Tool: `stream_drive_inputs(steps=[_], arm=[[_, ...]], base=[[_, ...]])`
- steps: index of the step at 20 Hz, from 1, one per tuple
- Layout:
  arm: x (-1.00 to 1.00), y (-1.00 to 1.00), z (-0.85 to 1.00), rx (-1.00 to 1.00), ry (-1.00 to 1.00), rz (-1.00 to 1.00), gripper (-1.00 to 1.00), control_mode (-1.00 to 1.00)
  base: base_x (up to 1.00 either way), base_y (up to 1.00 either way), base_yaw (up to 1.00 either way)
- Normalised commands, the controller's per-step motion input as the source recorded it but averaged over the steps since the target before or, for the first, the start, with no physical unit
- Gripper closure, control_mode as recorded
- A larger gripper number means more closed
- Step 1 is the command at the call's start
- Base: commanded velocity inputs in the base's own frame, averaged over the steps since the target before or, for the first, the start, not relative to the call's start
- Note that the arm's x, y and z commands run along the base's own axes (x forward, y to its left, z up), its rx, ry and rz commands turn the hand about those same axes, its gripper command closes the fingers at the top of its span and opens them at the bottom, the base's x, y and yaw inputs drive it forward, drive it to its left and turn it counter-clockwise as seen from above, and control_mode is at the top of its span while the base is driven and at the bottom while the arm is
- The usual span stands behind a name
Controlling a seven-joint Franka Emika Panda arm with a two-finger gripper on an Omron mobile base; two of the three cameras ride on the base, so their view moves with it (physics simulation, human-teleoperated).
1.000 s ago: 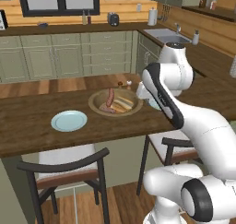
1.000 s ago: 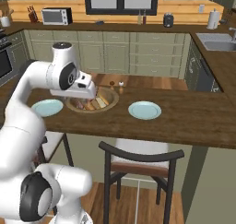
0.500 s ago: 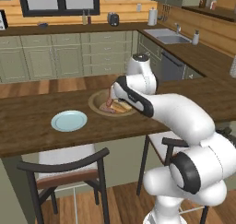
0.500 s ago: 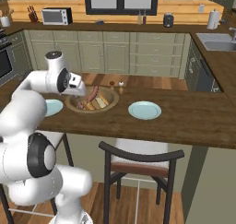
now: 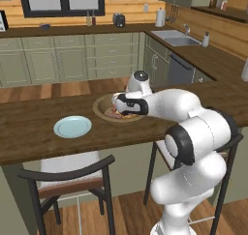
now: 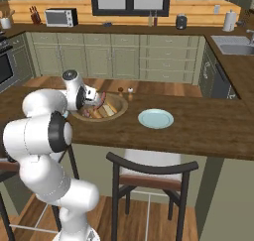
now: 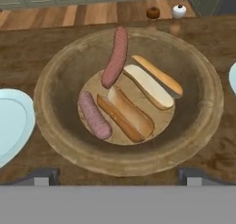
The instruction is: Place one bun and one sausage from the bowl on each plate.
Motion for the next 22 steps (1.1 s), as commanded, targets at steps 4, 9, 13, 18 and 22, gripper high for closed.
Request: stream_drive_inputs(steps=[4,9,13,18,22], arm=[[0.88,0.07,-0.1,0.0,0.05,0.0,-1.0,-1.0],[0.63,0.14,-0.12,-0.01,0.09,-0.01,-1.0,-1.0],[0.68,0.05,-0.49,-0.05,0.09,-0.04,-1.0,-1.0],[0.69,0.08,-0.41,-0.03,0.13,-0.07,-1.0,-1.0],[0.52,0.06,-0.37,0.0,0.05,-0.09,-1.0,-1.0]], base=[[0.0,0.0,0.0],[0.0,0.0,0.0],[0.0,0.0,0.0],[0.0,0.0,0.0],[0.0,0.0,0.0]])
